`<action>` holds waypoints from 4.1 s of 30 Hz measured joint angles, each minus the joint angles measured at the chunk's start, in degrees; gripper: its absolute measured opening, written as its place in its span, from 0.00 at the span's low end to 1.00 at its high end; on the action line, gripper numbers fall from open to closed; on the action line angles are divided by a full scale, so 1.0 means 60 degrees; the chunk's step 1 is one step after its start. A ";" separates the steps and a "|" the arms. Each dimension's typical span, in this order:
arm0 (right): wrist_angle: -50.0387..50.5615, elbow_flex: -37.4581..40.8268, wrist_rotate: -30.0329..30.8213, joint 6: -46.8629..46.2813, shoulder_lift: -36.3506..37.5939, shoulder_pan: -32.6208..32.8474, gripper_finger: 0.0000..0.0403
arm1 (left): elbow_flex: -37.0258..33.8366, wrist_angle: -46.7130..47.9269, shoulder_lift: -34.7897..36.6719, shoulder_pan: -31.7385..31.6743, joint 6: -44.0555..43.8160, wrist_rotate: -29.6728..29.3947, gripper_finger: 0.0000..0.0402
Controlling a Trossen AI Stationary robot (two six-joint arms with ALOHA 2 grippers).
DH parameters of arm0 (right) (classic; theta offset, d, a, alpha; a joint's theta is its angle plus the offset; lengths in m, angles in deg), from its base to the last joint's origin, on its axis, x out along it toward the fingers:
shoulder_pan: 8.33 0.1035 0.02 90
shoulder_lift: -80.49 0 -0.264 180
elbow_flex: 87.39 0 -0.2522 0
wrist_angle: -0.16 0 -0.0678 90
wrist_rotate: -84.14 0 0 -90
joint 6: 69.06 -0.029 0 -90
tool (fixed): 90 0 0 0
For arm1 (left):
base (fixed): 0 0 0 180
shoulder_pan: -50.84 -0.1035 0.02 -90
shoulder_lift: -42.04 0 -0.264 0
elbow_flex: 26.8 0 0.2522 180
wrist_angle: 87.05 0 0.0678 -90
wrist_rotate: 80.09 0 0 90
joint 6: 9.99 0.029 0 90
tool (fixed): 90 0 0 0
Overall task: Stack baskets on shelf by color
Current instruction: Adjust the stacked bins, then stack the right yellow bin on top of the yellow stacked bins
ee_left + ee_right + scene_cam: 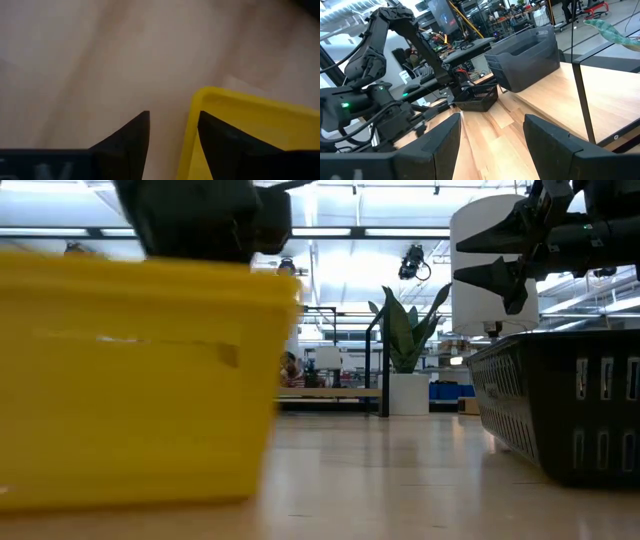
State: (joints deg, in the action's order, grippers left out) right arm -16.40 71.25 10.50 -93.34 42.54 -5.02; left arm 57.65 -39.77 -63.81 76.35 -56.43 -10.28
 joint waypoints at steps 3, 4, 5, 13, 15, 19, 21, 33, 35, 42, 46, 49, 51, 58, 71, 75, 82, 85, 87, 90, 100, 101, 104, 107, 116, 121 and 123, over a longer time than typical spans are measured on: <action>0.0000 0.0000 0.0001 0.0000 -0.0004 0.0000 0.55 | 0.0000 0.0182 0.0000 -0.0258 0.0360 -0.0627 0.43; 0.0000 0.0000 0.0004 0.0000 -0.0004 0.0000 0.55 | 0.0005 0.0162 0.0000 -0.0353 0.0542 -0.0646 0.43; 0.0000 0.0000 0.0004 0.0000 -0.0004 0.0000 0.55 | 0.0066 0.0183 0.0000 -0.0441 0.0739 -0.0585 0.43; 0.0000 0.0000 0.0002 0.0000 -0.0004 0.0000 0.55 | 0.1559 0.0364 0.0003 -0.0983 0.2060 0.0651 0.43; 0.0000 0.0000 0.0001 0.0000 -0.0004 0.0000 0.55 | 0.1846 0.0270 0.0004 -0.1116 0.2143 0.0509 0.43; 0.0000 0.0000 0.0000 0.0000 -0.0004 0.0000 0.55 | 0.1920 -0.0706 0.0013 -0.1642 0.2432 0.0397 0.43; 0.0000 0.0000 0.0003 0.0000 -0.0004 0.0000 0.55 | 0.1931 -0.1281 -0.0151 -0.1982 0.2590 0.0483 0.43; 0.0004 -0.0004 0.0000 0.0000 -0.0050 0.0000 0.55 | 0.3452 -0.2699 -0.2134 -0.3073 0.4429 0.1857 0.43; 0.0004 -0.0004 0.0004 0.0000 -0.0051 0.0000 0.55 | 0.3834 -0.2763 -0.2505 -0.3170 0.4239 0.1826 0.43; 0.0042 -0.0004 0.0004 0.0000 -0.0047 0.0000 0.55 | 0.4947 -0.3660 -0.3790 -0.3214 0.2818 0.1773 0.43; -0.0003 -0.0004 0.0004 0.0000 -0.0069 0.0000 0.55 | 0.5230 -0.4276 -0.4238 -0.3198 0.2279 0.1738 0.43; 0.0002 -0.0004 0.0004 0.0000 -0.0073 0.0000 0.55 | 0.5202 -0.4478 -0.4385 -0.3131 0.1979 0.1610 0.46; 0.0056 -0.0002 0.0000 0.0002 -0.0062 0.0000 0.55 | 0.5194 -0.4380 -0.4434 -0.3090 0.1800 0.1565 0.49; 0.0062 -0.0004 0.0001 0.0000 -0.0114 0.0000 0.55 | 0.5190 -0.4434 -0.4634 -0.2972 0.1868 0.1520 0.59; 0.0058 -0.0004 0.0003 0.0000 -0.0113 0.0000 0.55 | 0.5187 -0.4747 -0.4950 -0.3038 0.2441 0.1659 0.55; 0.0062 -0.0004 0.0000 0.0000 -0.0113 0.0000 0.55 | 0.5191 -0.4317 -0.4903 -0.3135 0.2601 0.1897 0.49; 0.0062 -0.0004 0.0000 0.0000 -0.0113 0.0000 0.55 | 0.5191 -0.3041 -0.4903 -0.3497 0.2393 0.1985 0.38; 0.0062 -0.0004 0.0000 0.0000 -0.0113 0.0000 0.55 | 0.5191 -0.3035 -0.4903 -0.3621 0.2354 0.1984 0.33; 0.0062 -0.0004 0.0000 0.0000 -0.0113 0.0000 0.55 | 0.5191 -0.2964 -0.4903 -0.3673 0.2357 0.2017 0.29; 0.0062 -0.0004 0.0000 0.0000 -0.0113 0.0000 0.55 | 0.5191 -0.2884 -0.4903 -0.3698 0.2433 0.2117 0.19; 0.0062 -0.0004 0.0000 0.0000 -0.0113 0.0000 0.55 | 0.5191 -0.2853 -0.4903 -0.3745 0.2712 0.2065 0.02; 0.0062 -0.0004 0.0000 0.0000 -0.0113 0.0000 0.55 | 0.5191 -0.2841 -0.4903 -0.3765 0.2711 0.2069 0.01; 0.0062 -0.0004 0.0000 0.0000 -0.0113 0.0000 0.55 | 0.5184 -0.2580 -0.4763 -0.3836 0.2838 0.2129 0.01; 0.0058 -0.0004 0.0000 0.0000 -0.0109 0.0000 0.55 | 0.5184 -0.1996 -0.4344 -0.3866 0.3080 0.2016 0.01; 0.0073 -0.0004 0.0000 0.0000 -0.0113 0.0000 0.55 | 0.5187 0.0770 -0.2755 -0.3605 0.3348 0.1119 0.01; 0.0013 -0.0004 0.0000 0.0000 -0.0110 0.0000 0.55 | 0.5184 0.2321 -0.2082 -0.3331 0.3088 0.0843 0.01; 0.0007 -0.0004 0.0000 0.0000 -0.0109 0.0000 0.55 | 0.5184 0.3047 -0.1824 -0.3217 0.2824 0.0818 0.01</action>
State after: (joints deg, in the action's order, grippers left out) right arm -16.36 71.23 10.50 -93.34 41.88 -5.02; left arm 88.76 -21.49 -74.75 57.04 -39.49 -5.38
